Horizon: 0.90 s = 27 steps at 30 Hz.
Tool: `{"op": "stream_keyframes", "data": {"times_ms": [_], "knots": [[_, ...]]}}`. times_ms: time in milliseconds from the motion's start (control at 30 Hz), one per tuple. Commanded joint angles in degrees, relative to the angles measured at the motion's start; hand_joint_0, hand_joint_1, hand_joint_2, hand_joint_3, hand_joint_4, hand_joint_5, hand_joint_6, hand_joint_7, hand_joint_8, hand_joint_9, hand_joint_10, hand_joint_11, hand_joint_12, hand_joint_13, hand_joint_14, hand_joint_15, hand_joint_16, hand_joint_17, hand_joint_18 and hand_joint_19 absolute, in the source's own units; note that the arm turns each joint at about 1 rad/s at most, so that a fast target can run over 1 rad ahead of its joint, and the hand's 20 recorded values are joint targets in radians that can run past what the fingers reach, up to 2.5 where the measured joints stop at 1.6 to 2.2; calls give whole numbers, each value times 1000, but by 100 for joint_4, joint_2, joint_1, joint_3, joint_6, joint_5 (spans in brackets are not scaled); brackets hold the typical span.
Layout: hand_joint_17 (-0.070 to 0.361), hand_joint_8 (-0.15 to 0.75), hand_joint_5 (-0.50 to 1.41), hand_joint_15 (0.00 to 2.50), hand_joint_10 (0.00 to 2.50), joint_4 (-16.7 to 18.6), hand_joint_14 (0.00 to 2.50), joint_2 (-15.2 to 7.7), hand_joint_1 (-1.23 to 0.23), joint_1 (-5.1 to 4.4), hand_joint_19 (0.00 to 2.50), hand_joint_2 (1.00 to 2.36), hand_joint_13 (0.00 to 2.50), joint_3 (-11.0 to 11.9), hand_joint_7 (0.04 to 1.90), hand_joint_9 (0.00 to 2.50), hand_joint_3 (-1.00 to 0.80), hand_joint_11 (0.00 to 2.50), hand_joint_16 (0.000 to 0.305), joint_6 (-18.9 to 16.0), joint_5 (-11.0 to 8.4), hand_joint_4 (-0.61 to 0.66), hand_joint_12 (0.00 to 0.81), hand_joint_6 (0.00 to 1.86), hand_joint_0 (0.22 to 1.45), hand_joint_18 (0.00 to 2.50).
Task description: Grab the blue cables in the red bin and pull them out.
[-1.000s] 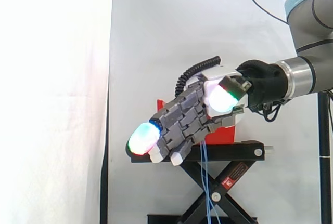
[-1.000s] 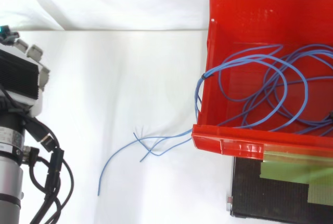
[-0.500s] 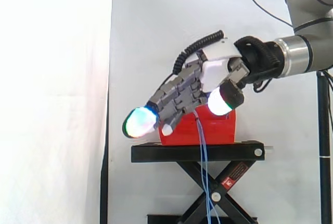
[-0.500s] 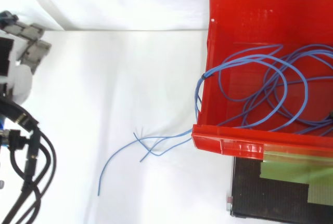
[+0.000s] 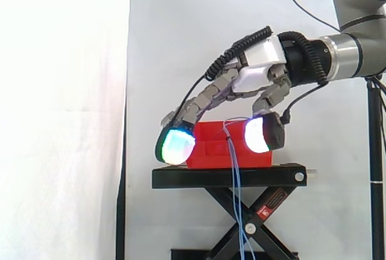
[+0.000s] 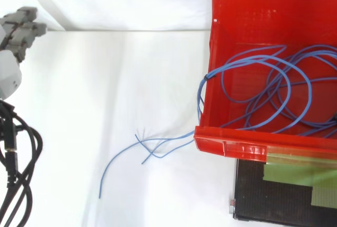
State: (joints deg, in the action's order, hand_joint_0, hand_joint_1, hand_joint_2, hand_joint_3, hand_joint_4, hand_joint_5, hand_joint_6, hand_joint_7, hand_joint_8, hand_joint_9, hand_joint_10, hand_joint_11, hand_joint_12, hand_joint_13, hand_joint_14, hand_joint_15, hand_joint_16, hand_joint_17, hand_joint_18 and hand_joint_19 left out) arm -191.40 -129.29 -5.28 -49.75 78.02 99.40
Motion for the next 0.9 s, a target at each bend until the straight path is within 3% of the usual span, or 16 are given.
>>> {"op": "stream_keyframes", "data": {"times_ms": [0,200,333,400,600,767,867], "knots": [[110,233,556,201,7,15,8,0,-837,45,477,1000,243,1,422,385,-1000,180,49,1106,18,213,330,14,756,256],[110,230,546,198,7,173,8,9,-862,80,477,1000,246,-8,406,388,-1000,183,49,1299,18,200,329,14,758,258],[110,231,549,204,7,393,9,0,-871,133,477,1000,251,-8,410,393,-1000,176,49,1791,27,204,328,14,759,262],[109,231,550,210,8,648,9,9,-871,177,475,1000,263,-17,403,401,-1000,195,48,2239,185,203,327,14,759,269],[108,235,558,291,13,718,12,0,-874,177,509,1000,341,-17,410,482,-1000,344,48,2732,229,209,335,14,761,300],[107,236,548,397,15,929,16,0,-866,203,549,1000,453,-465,388,509,-1000,391,48,2855,80,195,343,14,762,339],[107,244,544,497,18,1087,19,0,-861,229,585,1000,534,-614,378,536,-1000,420,47,2855,71,192,348,14,763,359]]}}
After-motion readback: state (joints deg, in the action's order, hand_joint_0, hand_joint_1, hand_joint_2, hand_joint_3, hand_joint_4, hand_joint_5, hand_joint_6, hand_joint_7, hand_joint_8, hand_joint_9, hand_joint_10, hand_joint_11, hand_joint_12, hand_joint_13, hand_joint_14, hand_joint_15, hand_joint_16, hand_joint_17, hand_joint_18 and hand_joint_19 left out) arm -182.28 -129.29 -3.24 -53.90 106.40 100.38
